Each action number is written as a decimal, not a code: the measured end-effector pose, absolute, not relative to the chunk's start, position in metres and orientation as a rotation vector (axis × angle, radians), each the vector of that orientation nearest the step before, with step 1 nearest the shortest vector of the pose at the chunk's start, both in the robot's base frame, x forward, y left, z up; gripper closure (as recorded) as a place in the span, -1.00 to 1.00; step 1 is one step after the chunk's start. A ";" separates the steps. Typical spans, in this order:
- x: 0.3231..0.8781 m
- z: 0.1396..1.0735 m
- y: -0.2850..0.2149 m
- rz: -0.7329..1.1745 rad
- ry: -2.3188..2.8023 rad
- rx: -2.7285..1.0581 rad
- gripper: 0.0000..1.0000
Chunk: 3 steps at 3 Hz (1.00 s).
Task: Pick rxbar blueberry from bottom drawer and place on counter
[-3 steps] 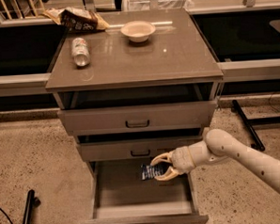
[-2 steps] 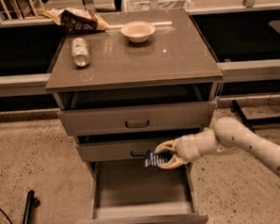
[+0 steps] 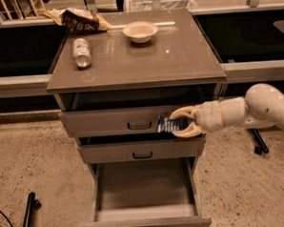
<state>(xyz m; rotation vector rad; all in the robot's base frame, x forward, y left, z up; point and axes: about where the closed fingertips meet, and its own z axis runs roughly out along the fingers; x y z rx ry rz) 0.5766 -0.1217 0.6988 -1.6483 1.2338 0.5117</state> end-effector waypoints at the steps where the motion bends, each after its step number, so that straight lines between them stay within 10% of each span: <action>1: 0.590 0.774 -0.128 0.467 1.181 -1.658 1.00; 3: 0.620 0.887 -0.090 0.342 1.139 -1.724 1.00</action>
Offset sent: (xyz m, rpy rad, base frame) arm 0.0434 0.0376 0.2299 -0.1095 -0.1935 0.0605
